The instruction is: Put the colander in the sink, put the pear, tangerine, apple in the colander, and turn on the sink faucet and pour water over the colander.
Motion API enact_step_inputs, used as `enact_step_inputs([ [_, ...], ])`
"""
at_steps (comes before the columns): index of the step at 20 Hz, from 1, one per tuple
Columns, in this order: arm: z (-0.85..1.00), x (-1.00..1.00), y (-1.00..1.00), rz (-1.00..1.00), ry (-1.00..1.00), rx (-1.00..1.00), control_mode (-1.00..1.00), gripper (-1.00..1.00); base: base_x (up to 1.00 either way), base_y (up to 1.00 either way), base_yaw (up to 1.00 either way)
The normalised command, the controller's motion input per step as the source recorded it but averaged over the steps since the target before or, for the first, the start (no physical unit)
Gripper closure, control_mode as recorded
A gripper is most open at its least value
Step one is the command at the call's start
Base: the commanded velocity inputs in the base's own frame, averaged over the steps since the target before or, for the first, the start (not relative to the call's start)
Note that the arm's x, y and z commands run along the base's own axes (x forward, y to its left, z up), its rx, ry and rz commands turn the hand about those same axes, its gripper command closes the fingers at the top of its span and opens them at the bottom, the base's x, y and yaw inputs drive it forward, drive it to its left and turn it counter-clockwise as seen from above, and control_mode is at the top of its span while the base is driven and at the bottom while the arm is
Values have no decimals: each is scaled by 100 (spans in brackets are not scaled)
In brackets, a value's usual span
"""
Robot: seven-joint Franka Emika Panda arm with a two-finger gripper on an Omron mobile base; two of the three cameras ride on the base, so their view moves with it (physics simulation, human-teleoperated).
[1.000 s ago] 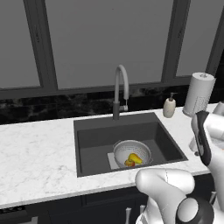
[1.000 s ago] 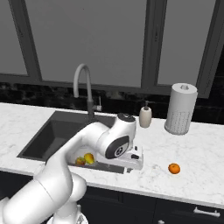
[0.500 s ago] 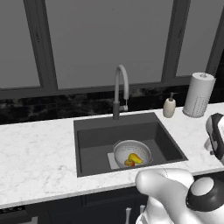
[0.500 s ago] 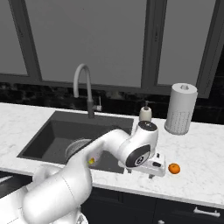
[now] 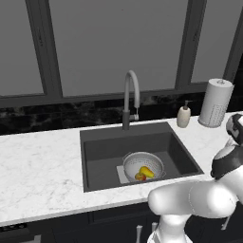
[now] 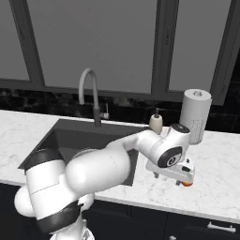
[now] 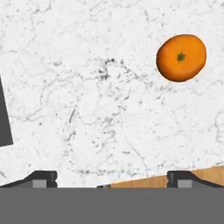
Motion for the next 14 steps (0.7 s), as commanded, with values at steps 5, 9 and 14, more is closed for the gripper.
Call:
enact_step_inputs([
  [5,-11,65,-47,0,0,5,-100,-100,0,0,0],
  [9,-29,33,-52,0,0,5,-100,-100,0,0,0],
  [14,-42,22,-38,0,0,0,-100,-100,0,0,0],
])
